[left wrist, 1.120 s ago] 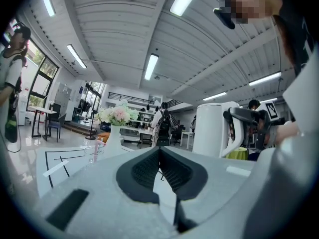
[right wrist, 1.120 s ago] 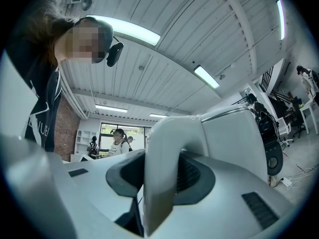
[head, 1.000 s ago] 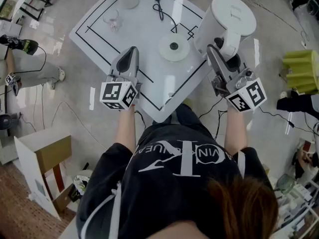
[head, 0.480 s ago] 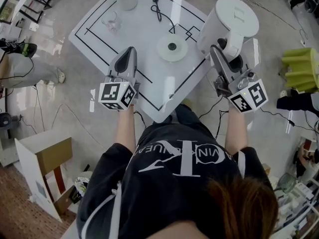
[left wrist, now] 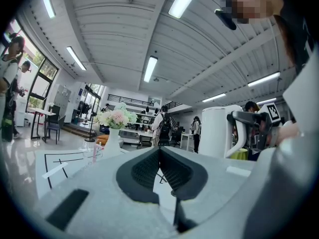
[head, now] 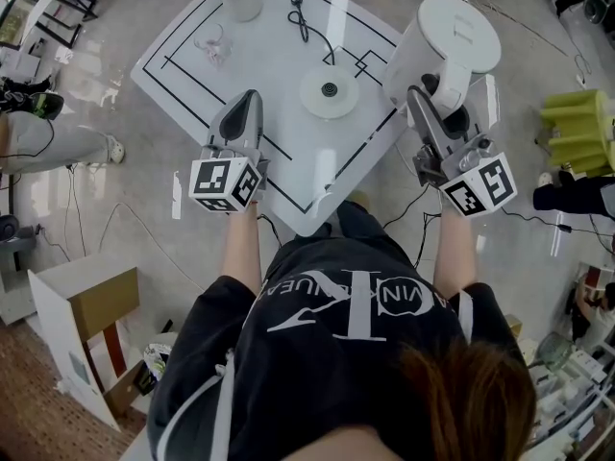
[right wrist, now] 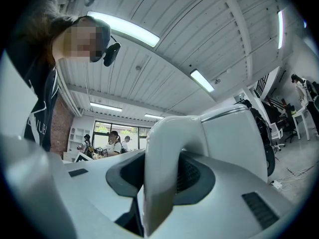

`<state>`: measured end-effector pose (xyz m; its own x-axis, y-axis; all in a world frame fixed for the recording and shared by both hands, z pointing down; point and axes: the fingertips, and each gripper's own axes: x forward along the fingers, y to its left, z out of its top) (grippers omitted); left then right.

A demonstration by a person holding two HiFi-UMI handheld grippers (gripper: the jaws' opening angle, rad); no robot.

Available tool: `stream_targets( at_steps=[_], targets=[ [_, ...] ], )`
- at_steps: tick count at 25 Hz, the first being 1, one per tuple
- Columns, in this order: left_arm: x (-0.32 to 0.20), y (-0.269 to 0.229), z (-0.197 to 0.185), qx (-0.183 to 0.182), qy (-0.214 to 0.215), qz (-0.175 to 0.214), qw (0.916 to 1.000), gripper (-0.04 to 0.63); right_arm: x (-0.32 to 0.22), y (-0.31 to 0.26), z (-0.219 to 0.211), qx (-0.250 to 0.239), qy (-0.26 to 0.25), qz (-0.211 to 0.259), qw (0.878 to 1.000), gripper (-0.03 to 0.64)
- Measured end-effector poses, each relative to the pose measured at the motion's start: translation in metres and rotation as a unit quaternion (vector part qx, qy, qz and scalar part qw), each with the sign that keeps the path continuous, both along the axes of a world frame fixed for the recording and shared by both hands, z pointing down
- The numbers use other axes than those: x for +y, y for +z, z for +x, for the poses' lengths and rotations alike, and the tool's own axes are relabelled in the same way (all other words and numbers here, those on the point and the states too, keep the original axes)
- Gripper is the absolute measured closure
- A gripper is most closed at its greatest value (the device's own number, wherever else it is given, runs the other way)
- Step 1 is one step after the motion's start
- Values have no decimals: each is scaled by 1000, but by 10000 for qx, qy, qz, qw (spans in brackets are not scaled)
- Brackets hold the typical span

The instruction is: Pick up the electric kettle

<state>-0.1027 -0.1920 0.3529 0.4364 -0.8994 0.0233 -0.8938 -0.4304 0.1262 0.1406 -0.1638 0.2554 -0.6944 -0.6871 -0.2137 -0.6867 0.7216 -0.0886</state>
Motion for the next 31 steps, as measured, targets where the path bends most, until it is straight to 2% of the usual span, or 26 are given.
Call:
stream_targets(
  at_steps=[31],
  targets=[
    [-11, -3, -4, -31, 4, 0, 10000, 589, -10, 5, -5, 29, -3, -86, 10000, 489]
  ],
)
